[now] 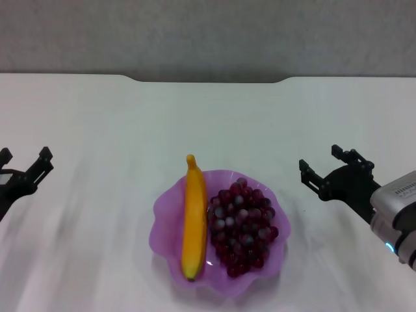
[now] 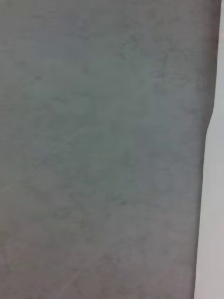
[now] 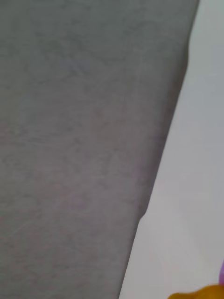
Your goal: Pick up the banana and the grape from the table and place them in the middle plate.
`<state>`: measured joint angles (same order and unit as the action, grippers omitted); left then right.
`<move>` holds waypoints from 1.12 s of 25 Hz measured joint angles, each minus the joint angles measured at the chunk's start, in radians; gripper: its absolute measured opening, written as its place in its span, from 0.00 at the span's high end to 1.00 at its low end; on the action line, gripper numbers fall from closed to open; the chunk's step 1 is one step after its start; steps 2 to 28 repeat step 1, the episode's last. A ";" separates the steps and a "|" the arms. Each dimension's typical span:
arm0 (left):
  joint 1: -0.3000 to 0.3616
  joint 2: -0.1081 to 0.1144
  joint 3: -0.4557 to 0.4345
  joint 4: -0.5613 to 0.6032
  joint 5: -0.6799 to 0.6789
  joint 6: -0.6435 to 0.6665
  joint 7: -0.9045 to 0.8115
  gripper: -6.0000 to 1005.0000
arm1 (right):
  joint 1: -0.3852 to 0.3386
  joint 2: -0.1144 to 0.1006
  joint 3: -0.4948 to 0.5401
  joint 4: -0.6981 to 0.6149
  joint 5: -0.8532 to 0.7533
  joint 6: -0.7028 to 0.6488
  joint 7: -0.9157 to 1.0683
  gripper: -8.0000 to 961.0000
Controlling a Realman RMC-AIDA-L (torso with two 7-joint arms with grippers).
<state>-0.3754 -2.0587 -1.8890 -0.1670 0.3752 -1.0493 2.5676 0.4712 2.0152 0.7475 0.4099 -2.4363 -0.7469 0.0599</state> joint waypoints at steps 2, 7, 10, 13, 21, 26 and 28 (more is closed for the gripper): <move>0.001 0.000 0.000 0.003 -0.001 0.001 0.003 0.11 | 0.001 0.001 0.003 0.001 0.012 -0.004 -0.027 0.20; 0.001 0.000 0.000 0.003 -0.001 0.001 0.003 0.11 | 0.001 0.001 0.003 0.001 0.012 -0.004 -0.027 0.20; 0.001 0.000 0.000 0.003 -0.001 0.001 0.003 0.11 | 0.001 0.001 0.003 0.001 0.012 -0.004 -0.027 0.20; 0.001 0.000 0.000 0.003 -0.001 0.001 0.003 0.11 | 0.001 0.001 0.003 0.001 0.012 -0.004 -0.027 0.20; 0.001 0.000 0.000 0.003 -0.001 0.001 0.003 0.11 | 0.001 0.001 0.003 0.001 0.012 -0.004 -0.027 0.20; 0.001 0.000 0.000 0.003 -0.001 0.001 0.003 0.11 | 0.001 0.001 0.003 0.001 0.012 -0.004 -0.027 0.20; 0.001 0.000 0.000 0.003 -0.001 0.001 0.003 0.11 | 0.001 0.001 0.003 0.001 0.012 -0.004 -0.027 0.20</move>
